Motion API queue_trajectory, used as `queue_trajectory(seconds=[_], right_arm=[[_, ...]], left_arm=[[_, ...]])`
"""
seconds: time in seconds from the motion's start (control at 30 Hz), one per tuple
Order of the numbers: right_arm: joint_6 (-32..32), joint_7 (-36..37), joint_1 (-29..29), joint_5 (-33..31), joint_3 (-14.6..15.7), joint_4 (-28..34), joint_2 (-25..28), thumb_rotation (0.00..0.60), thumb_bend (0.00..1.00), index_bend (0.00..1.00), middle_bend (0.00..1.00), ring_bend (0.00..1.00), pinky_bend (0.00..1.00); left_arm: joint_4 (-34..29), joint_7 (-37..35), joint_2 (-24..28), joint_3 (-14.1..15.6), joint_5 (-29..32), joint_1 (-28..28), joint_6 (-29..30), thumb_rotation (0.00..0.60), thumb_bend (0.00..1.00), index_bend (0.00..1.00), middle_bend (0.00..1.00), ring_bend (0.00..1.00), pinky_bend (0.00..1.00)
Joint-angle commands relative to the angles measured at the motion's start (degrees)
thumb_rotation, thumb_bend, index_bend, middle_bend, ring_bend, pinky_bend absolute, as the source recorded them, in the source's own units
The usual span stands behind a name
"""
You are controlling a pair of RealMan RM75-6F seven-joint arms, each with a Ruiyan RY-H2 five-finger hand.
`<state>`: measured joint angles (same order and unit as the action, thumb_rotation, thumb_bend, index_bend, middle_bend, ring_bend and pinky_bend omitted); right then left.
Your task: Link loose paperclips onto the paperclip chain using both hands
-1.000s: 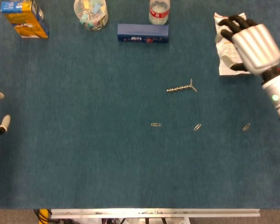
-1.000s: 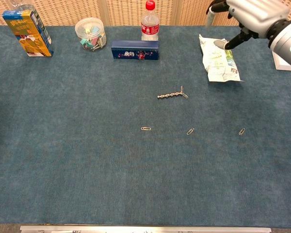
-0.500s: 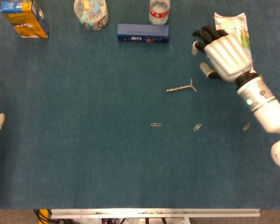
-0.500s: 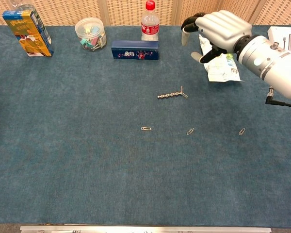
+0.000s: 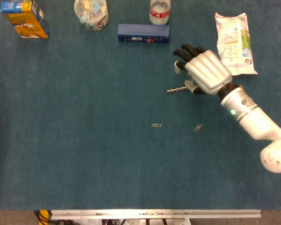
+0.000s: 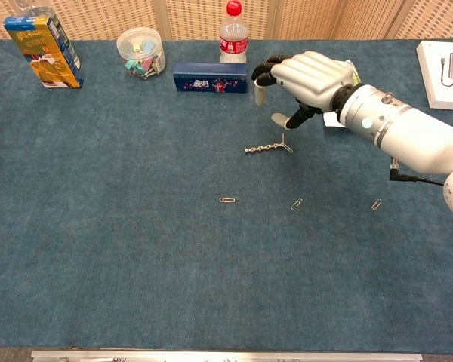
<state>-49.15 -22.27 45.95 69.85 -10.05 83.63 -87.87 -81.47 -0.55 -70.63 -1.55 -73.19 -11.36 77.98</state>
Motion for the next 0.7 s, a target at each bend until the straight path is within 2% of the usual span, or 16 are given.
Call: queue_trajectory(seconds=[0.03, 0.53, 0.7], right_arm=[[1.28, -0.46, 0.64, -1.46, 0.28, -0.21, -0.43, 0.6, 0.35, 0.42, 0.18, 0.1, 0.26], [4.38, -10.41, 5.01, -16.55, 0.75, -1.32, -3.99, 0.6, 0.34, 0.42, 0.14, 0.06, 0.22], [4.1, -10.98, 5.83, -19.3, 1.11, -2.3, -5.73, 0.6, 0.29, 0.42, 0.14, 0.05, 0.21]], left_arm=[[0.87, -0.62, -0.33, -0.15, 0.18, 0.41, -0.56, 0.6, 0.27, 0.35, 0.1, 0.05, 0.01], [3.46, -3.0, -0.57, -0.18, -1.14, 2.36, -1.33, 0.6, 0.27, 0.35, 0.1, 0.05, 0.01], [4.02, -3.53, -0.51, -0.29, -1.54, 2.81, -1.43, 0.6, 0.27, 0.35, 0.1, 0.05, 0.01]])
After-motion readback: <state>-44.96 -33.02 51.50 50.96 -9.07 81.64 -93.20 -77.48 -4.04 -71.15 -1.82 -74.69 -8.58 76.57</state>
